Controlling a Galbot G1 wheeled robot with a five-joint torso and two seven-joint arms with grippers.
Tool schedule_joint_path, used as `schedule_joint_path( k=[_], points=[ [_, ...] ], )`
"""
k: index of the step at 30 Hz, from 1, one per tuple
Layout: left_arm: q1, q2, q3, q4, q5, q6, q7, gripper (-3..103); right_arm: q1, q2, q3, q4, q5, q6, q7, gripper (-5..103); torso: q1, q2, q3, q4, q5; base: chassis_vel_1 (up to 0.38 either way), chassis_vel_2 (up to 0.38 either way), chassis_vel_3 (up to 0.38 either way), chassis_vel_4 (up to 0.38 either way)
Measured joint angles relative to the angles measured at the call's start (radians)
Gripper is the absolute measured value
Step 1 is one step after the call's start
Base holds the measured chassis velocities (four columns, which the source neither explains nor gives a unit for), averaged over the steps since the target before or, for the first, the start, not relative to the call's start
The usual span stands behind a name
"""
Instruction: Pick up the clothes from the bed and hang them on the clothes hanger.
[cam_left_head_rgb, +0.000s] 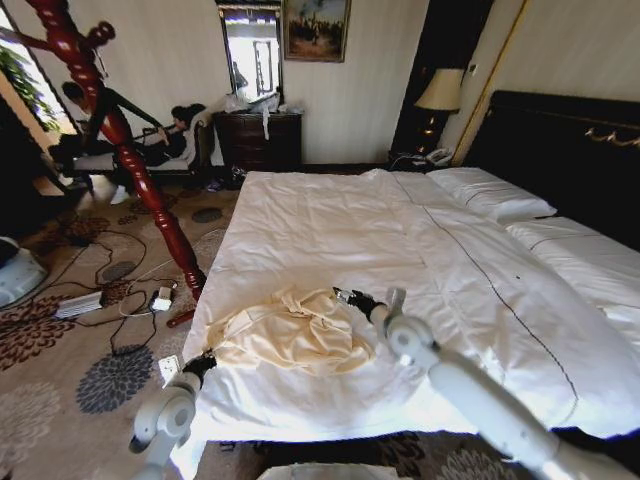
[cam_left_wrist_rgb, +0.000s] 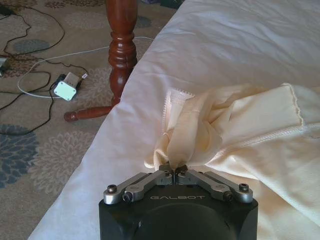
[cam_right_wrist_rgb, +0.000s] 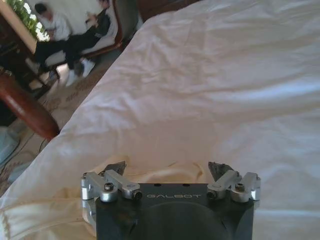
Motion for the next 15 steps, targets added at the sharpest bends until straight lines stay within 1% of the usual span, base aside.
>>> schedule_joint_path(
  k=[1,2,4,6,7,9,13,15],
  points=[
    [0.002,-0.011,0.000,-0.006,0.008,0.001,0.001,0,0.046,0.016,-0.023,-0.043,0.012,-0.025,-0.009,95,0.000,0.000,0.000,0.0001,0.0000,0.000,0.000,0.000,0.000],
    [0.002,-0.011,0.000,-0.006,0.008,0.001,0.001,0,0.046,0.016,-0.023,-0.043,0.012,-0.025,-0.009,95,0.000,0.000,0.000,0.0001,0.0000,0.000,0.000,0.000,0.000],
    [0.008,-0.027,0.000,-0.017,0.017,0.004,0.001,0,0.102,0.049,-0.045,-0.113,0.053,-0.075,-0.008,100,0.000,0.000,0.000,0.0002,0.0002,0.000,0.000,0.000,0.000],
    [0.015,-0.040,-0.002,-0.029,0.024,0.007,0.001,0,0.131,0.080,-0.055,-0.168,0.121,-0.123,0.027,100,0.000,0.000,0.000,0.0000,0.0000,0.000,0.000,0.000,0.000],
    [0.017,-0.044,-0.004,-0.033,0.026,0.007,0.001,0,0.134,0.092,-0.058,-0.188,0.150,-0.132,0.040,100,0.000,0.000,0.000,-0.0001,0.0002,0.000,0.000,0.000,0.000],
    [0.019,-0.048,-0.006,-0.036,0.029,0.008,0.001,0,0.135,0.102,-0.059,-0.207,0.165,-0.136,0.047,100,0.000,0.000,0.000,-0.0002,0.0003,0.000,0.000,0.000,0.000],
    [0.021,-0.060,-0.009,-0.039,0.039,0.008,0.001,0,0.128,0.125,-0.058,-0.266,0.157,-0.133,0.042,100,0.000,0.000,0.000,-0.0002,0.0002,0.000,0.000,0.000,0.000],
    [0.021,-0.067,-0.007,-0.039,0.045,0.010,0.001,0,0.121,0.133,-0.056,-0.313,0.104,-0.125,0.005,100,0.000,0.000,0.000,-0.0003,0.0002,0.000,0.000,0.000,0.000]
  ],
)
